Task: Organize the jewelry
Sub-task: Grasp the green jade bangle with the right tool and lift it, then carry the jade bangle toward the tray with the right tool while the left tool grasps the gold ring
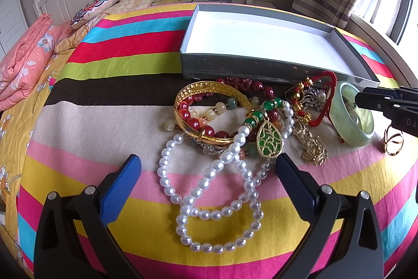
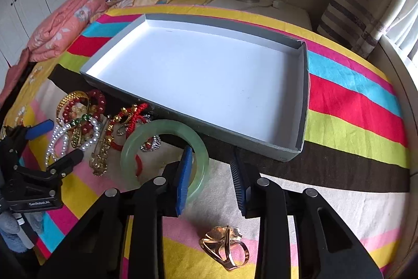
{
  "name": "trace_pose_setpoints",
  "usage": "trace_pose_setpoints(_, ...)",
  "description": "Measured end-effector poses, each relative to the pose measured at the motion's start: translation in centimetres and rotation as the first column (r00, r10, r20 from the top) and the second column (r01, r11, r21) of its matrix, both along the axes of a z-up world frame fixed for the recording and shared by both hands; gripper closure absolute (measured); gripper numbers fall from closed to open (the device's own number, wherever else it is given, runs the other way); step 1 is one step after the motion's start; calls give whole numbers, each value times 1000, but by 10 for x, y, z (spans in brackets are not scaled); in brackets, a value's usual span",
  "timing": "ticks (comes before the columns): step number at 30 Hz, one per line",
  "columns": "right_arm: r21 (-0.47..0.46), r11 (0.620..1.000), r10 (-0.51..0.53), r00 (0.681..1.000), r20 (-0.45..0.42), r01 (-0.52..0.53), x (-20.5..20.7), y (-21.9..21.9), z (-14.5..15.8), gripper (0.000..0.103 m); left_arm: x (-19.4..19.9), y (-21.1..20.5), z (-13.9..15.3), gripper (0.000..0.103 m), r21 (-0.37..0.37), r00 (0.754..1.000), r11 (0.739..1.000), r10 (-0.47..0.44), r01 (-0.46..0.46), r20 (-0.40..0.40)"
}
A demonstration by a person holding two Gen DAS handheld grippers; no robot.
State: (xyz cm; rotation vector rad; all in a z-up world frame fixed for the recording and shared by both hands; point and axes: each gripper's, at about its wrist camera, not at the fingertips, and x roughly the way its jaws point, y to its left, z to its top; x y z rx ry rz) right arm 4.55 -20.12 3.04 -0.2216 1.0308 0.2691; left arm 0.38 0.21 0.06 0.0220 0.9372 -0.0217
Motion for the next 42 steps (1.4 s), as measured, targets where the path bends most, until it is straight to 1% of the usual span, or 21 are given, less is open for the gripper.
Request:
trace_pose_setpoints(1, -16, 1000, 6, 1000, -10, -6, 1, 2, -2, 74, 0, 0, 0, 2, 0, 1000, 1000, 0, 0, 0)
trace_pose_setpoints(2, 15, 1000, 17, 1000, -20, -17, 1, 1, -6, 74, 0, 0, 0, 2, 0, 1000, 1000, 0, 0, 0)
trace_pose_setpoints(4, 13, 999, 37, 999, -37, -36, 1, 5, -10, 74, 0, 0, 0, 2, 0, 1000, 1000, 0, 0, 0)
trace_pose_setpoints(9, -32, 998, 62, 998, -25, -62, 2, 12, -9, 74, 0, 0, 0, 2, -1, 1000, 1000, 0, 0, 0)
trace_pose_setpoints(12, -6, 998, 68, 998, -17, -69, 4, 10, -9, 74, 0, -1, -1, 2, -2, 1000, 1000, -2, 2, 1)
trace_pose_setpoints(13, 4, 997, 73, 997, -14, -73, 4, 9, -9, 75, 1, -1, 0, 2, -4, 1000, 1000, -3, 3, 2)
trace_pose_setpoints(14, 20, 996, 91, 996, -9, -90, 4, 9, -9, 85, 1, -1, 0, 2, -8, 1000, 1000, -5, 5, 3)
trace_pose_setpoints(15, 23, 993, 117, 993, 5, -117, 1, 11, -8, 87, 1, -1, 0, 2, -12, 1000, 1000, -5, 5, 5)
trace_pose_setpoints(17, -15, 990, 144, 988, 54, -144, -7, 16, -9, 87, 0, 1, 1, 2, -31, 1000, 1000, -5, 6, 11)
trace_pose_setpoints(18, -13, 988, 153, 986, 69, -152, -11, 16, -9, 87, -1, 2, 1, 2, -44, 1000, 999, -6, 6, 16)
trace_pose_setpoints(20, 18, 987, 156, 982, 105, -159, -17, 14, -5, 87, -3, 6, 2, 2, -68, 1000, 998, -6, 8, 23)
trace_pose_setpoints(22, 19, 989, 141, 977, 157, -145, -24, 12, 0, 87, -6, 9, 5, 2, -100, 999, 995, -8, 12, 37)
trace_pose_setpoints(24, 46, 990, 118, 970, 211, -130, -32, 8, 6, 87, -10, 11, 8, 2, -126, 998, 992, -10, 18, 65)
trace_pose_setpoints(26, 81, 990, 89, 962, 257, -113, -37, 0, 13, 87, -16, 13, 13, 2, -157, 994, 987, -20, 36, 103)
trace_pose_setpoints(30, 145, 987, 26, 947, 320, -76, -46, -15, 19, 87, -32, 17, 25, 2, -212, 981, 975, -30, 72, 193)
trace_pose_setpoints(31, 164, 984, 9, 944, 330, -66, -47, -20, 21, 87, -35, 15, 27, 2, -214, 978, 973, -40, 84, 204)
trace_pose_setpoints(33, 203, 978, -21, 936, 352, -54, -50, -28, 25, 87, -39, 5, 30, 2, -187, 973, 975, -81, 123, 217)
trace_pose_setpoints(36, 236, 971, -52, 919, 392, -46, -54, -41, 35, 87, -44, -24, 32, 3, -159, 963, 965, -173, 208, 209)
trace_pose_setpoints(40, 251, 968, -85, 897, 435, -29, -59, -57, 49, 87, -49, -77, 38, 3, -142, 931, 934, -295, 329, 215)
trace_pose_setpoints(42, 255, 967, -106, 887, 449, -14, -61, -68, 55, 87, -48, -108, 39, 3, -128, 909, 912, -359, 390, 213)
